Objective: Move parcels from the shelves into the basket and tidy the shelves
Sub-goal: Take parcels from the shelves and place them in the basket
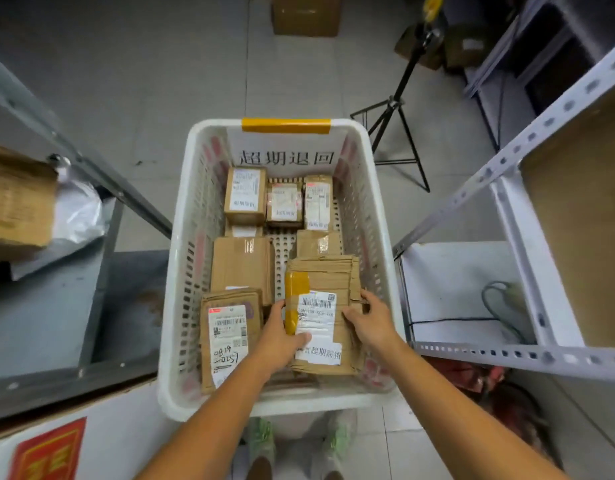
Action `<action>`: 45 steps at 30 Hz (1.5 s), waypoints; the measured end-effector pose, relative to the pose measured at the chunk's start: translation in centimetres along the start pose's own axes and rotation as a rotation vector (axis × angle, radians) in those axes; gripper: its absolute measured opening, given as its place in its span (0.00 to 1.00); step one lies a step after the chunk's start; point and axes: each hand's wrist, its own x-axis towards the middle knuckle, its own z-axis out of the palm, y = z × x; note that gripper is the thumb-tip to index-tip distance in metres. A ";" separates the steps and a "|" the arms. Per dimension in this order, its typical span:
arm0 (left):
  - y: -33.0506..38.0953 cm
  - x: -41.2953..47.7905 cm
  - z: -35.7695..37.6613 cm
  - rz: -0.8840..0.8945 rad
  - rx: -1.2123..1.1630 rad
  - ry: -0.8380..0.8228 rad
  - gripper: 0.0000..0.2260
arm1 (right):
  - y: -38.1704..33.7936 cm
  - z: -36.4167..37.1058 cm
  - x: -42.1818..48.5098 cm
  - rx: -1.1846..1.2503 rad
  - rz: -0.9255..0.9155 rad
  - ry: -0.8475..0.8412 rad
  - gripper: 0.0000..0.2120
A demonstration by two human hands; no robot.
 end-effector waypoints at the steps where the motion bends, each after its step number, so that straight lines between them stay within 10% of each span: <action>1: -0.6 0.4 0.4 -0.013 -0.002 -0.002 0.36 | 0.5 0.2 0.4 -0.016 0.000 -0.008 0.17; 31: -3.9 1.4 2.9 -0.051 0.115 0.011 0.40 | 5.1 0.6 1.0 -0.044 0.149 -0.151 0.26; 45: 4.1 -3.3 -1.7 0.052 0.397 -0.023 0.23 | -2.2 -3.0 -4.5 -0.284 0.027 -0.118 0.24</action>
